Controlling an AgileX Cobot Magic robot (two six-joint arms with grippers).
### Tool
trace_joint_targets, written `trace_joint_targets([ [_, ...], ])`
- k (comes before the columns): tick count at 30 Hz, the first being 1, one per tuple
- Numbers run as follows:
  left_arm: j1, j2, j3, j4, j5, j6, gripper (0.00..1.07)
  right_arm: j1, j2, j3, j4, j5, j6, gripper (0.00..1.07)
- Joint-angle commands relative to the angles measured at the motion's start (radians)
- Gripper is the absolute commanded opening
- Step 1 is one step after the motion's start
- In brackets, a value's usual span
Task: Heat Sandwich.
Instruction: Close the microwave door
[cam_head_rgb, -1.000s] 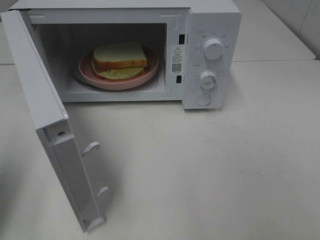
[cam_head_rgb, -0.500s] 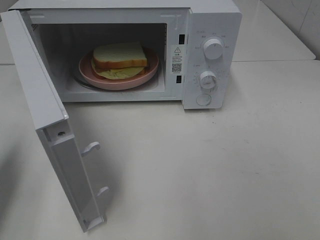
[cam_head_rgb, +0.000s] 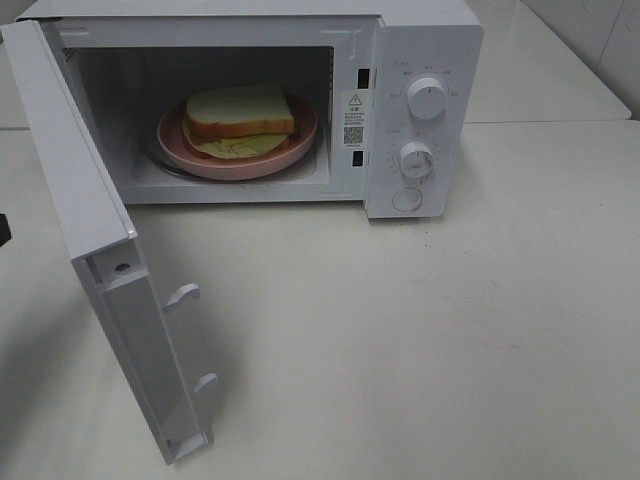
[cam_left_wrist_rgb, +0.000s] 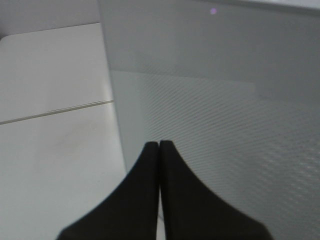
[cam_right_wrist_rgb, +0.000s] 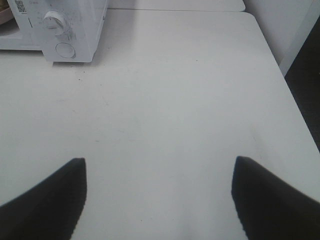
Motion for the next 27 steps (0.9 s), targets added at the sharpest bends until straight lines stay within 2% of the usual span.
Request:
trace_joint_targets([
  [1, -0.009, 0.064, -0.030, 0.089, -0.087, -0.043, 0.00, -0.005, -0.027, 0.002, 0.003, -0.010, 0.000, 0.76],
  [3, -0.010, 0.110, -0.065, 0.145, -0.100, -0.072, 0.00, -0.005, -0.027, 0.002, 0.003, -0.010, 0.000, 0.76],
  [6, -0.021, 0.127, -0.082, 0.145, -0.103, -0.082, 0.00, -0.005, -0.027, 0.002, 0.003, -0.010, 0.000, 0.76],
  [11, -0.084, 0.172, -0.122, 0.137, -0.096, -0.082, 0.00, -0.005, -0.027, 0.002, 0.003, -0.010, 0.000, 0.76],
  [19, -0.174, 0.238, -0.170, 0.058, -0.098, -0.060, 0.00, -0.005, -0.027, 0.002, 0.003, -0.010, 0.000, 0.76],
  [23, -0.249, 0.266, -0.214, -0.060, -0.096, -0.056, 0.00, -0.005, -0.027, 0.002, 0.003, -0.010, 0.000, 0.76],
  [27, -0.306, 0.293, -0.263, -0.128, -0.090, -0.040, 0.00, -0.005, -0.027, 0.002, 0.003, -0.010, 0.000, 0.76],
])
